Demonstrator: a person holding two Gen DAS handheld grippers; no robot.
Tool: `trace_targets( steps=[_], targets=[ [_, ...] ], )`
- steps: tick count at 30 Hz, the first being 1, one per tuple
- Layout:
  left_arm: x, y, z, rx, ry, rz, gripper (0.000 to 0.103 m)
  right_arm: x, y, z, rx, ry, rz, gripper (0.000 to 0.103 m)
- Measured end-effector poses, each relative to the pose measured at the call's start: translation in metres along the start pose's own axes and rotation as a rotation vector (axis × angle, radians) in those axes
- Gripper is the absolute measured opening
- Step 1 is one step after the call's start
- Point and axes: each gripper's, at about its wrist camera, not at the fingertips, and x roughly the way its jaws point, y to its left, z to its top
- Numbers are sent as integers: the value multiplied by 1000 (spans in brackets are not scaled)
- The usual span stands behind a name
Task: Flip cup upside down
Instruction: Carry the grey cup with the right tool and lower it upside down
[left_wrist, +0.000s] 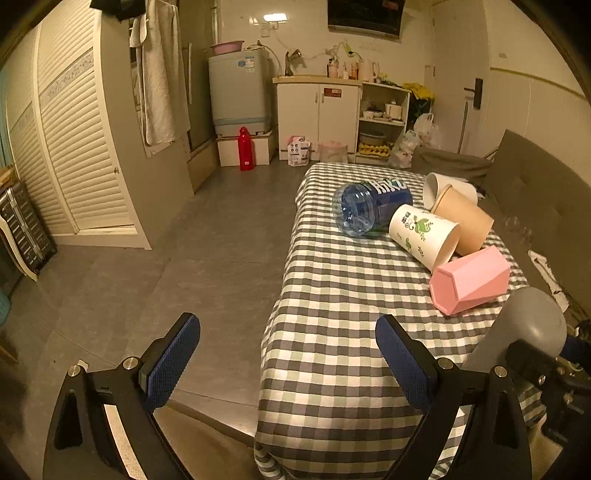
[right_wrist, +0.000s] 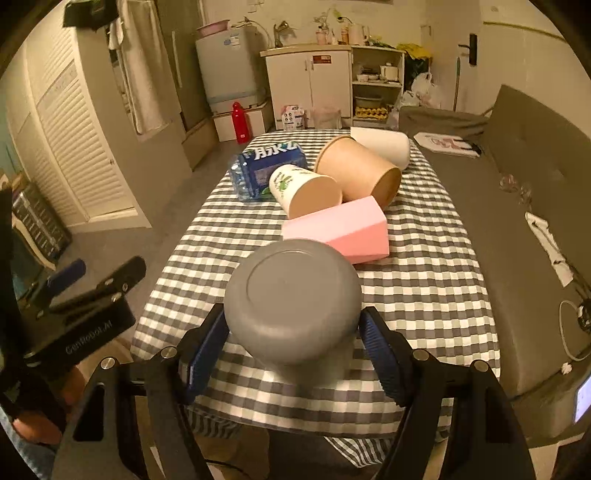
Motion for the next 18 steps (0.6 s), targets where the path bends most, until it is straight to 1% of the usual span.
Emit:
trace_targets(
  steps=[3, 8, 9, 10, 11, 12, 15, 18],
  targets=[
    [2, -6, -1, 20, 3, 9, 98, 1, -4, -1, -10, -14, 16, 71],
    [5, -17, -4, 49, 9, 0, 98, 0, -7, -7, -40, -26, 38, 71],
    [5, -19, -4, 55, 11, -1, 98, 1, -9, -7, -42, -29, 31, 71],
    [6, -22, -4, 67, 12, 1, 98, 1, -10, -7, -43, -31, 17, 74],
    [6, -25, -4, 75, 12, 4, 98, 2, -11, -8, -46, -30, 8, 79],
    [6, -28, -4, 84, 11, 7, 98, 3, -13, -8, -47, -29, 14, 80],
    [7, -35, -5, 109, 11, 11, 98, 7, -14, -10, -49, -26, 38, 81],
    [9, -40, -6, 131, 16, 20, 98, 11, -14, -11, -69, -15, 42, 81]
  ],
)
